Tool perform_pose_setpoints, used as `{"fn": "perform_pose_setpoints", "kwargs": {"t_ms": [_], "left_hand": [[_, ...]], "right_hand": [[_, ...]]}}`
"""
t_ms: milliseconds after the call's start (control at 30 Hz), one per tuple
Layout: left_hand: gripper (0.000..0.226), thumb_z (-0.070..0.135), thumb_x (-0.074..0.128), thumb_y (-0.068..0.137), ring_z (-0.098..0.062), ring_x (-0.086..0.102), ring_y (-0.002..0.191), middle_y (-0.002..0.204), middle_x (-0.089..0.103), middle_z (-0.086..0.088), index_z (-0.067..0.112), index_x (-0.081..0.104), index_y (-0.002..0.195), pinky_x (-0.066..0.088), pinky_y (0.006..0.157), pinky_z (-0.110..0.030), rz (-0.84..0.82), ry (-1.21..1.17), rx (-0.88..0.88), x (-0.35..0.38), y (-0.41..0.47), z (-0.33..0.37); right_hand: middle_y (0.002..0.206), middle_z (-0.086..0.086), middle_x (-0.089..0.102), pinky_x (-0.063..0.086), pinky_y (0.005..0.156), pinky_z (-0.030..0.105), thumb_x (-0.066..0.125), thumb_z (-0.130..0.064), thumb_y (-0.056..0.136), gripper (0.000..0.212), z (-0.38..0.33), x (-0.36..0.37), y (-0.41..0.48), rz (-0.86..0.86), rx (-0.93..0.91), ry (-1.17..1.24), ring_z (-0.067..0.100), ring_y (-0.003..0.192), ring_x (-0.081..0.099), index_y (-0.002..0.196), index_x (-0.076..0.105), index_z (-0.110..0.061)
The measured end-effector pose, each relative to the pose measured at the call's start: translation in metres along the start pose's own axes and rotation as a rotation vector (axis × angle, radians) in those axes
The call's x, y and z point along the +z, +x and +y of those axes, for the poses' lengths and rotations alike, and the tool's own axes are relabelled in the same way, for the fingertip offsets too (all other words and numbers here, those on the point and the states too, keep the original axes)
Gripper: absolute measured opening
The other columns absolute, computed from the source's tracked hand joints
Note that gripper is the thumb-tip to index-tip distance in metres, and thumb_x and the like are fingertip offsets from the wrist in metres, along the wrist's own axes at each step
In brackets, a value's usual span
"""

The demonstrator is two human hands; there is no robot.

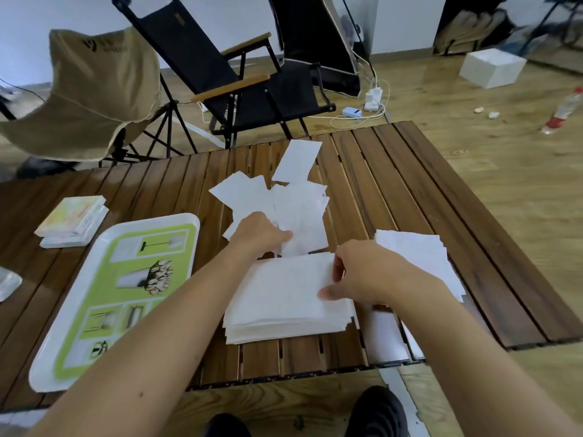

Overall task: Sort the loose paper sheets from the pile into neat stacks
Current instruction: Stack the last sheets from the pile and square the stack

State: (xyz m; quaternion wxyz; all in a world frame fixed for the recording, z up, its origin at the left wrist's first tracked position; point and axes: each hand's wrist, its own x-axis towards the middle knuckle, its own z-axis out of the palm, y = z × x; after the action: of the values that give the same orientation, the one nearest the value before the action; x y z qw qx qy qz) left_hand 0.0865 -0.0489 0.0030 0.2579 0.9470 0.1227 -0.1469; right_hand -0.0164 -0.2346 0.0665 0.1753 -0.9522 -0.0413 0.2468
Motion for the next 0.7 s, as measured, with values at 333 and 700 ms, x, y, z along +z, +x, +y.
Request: {"fn": "perform_pose_setpoints", "kwargs": {"t_ms": [333,700], "left_hand": [[0.004,0.030,0.065,0.098,-0.008,0.062,0.083,0.090,0.062,0.019,0.029,0.062,0.100,0.046,0.066,-0.021,0.421,-0.110,0.436,-0.045,-0.042,-0.007],[0.006,0.029,0.075,0.090,-0.009,0.045,0.057,0.073,0.064,0.025,0.035,0.075,0.091,0.036,0.055,-0.013,0.018,-0.172,0.682,-0.088,-0.134,-0.042]], "right_hand": [[0.091,0.000,0.067,0.052,0.071,0.030,0.063,-0.052,0.093,0.035,0.010,-0.014,-0.007,0.132,-0.001,0.118,0.015,0.080,0.063,0.095,0.060,-0.018],[0.131,-0.020,0.061,0.054,0.095,0.031,0.080,-0.056,0.074,0.084,0.009,-0.024,-0.015,0.209,-0.272,0.533,0.007,0.110,0.063,0.146,0.044,-0.032]]}}
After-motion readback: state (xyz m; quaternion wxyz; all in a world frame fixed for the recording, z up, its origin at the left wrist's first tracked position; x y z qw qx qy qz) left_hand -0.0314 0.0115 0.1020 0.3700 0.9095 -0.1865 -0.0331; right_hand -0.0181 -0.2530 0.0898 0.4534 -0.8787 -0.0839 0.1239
